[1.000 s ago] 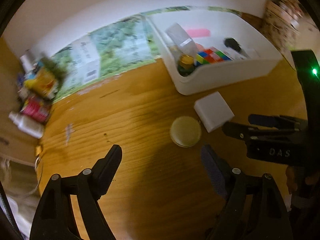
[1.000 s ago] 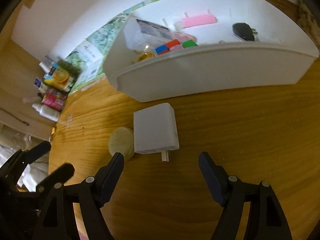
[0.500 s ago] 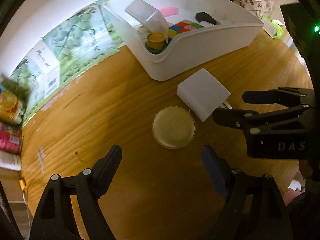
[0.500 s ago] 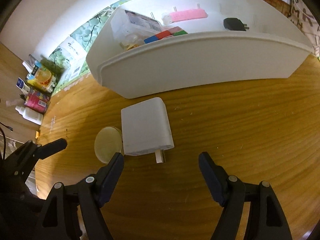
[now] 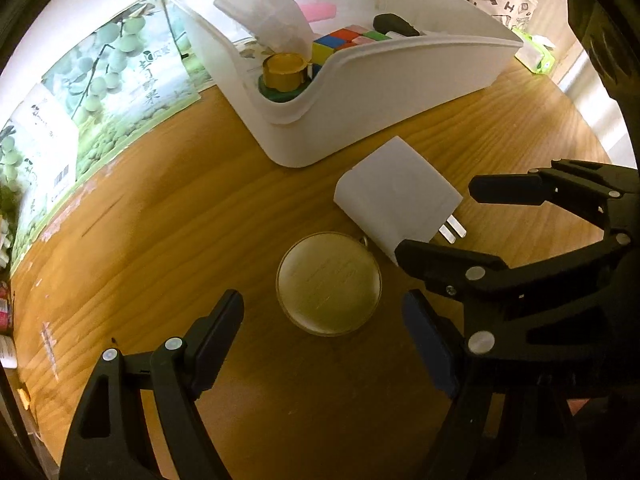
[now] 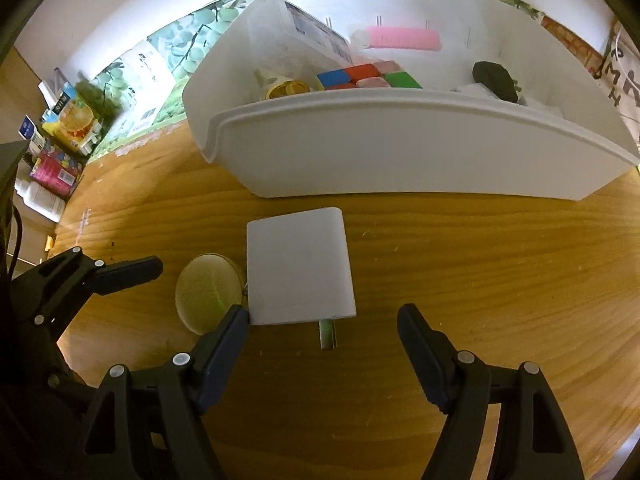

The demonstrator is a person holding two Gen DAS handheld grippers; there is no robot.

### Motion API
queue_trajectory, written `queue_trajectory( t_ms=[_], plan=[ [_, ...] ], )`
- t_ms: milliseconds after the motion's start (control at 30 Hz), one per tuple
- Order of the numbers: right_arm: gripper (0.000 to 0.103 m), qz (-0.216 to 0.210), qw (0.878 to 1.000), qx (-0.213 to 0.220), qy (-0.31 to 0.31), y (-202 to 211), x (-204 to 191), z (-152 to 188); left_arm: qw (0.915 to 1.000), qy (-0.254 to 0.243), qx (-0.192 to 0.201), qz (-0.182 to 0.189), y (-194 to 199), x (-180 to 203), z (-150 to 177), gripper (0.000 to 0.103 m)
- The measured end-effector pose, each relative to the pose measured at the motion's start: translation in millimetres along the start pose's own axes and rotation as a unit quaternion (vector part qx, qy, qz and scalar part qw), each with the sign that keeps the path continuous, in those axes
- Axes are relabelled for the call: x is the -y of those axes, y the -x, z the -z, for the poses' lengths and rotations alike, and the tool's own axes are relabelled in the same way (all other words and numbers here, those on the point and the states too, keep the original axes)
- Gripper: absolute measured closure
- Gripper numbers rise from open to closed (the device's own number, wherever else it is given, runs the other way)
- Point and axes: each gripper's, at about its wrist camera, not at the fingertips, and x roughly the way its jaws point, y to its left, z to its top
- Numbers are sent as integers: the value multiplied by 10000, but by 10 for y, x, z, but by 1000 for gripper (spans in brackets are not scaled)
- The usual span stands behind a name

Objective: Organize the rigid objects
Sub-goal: 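Grasp the round gold tin with the left tool while the right grasps the white cube charger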

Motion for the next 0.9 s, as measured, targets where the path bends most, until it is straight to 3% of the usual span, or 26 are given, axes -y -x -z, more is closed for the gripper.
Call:
queue_trajectory(
  t_ms=[300, 600, 900],
  plan=[
    [25, -16, 10000, -84, -5, -64, -10, -26, 9997, -202, 5, -97, -120, 51, -58, 19],
    [32, -89, 9999, -115, 27, -116, -33, -64, 9997, -227, 85, -61, -185, 103, -140, 20],
    [44, -187, 9997, 37, 137, -99, -58, -90, 9994, -171, 246, -146, -163, 41, -141, 31]
  ],
)
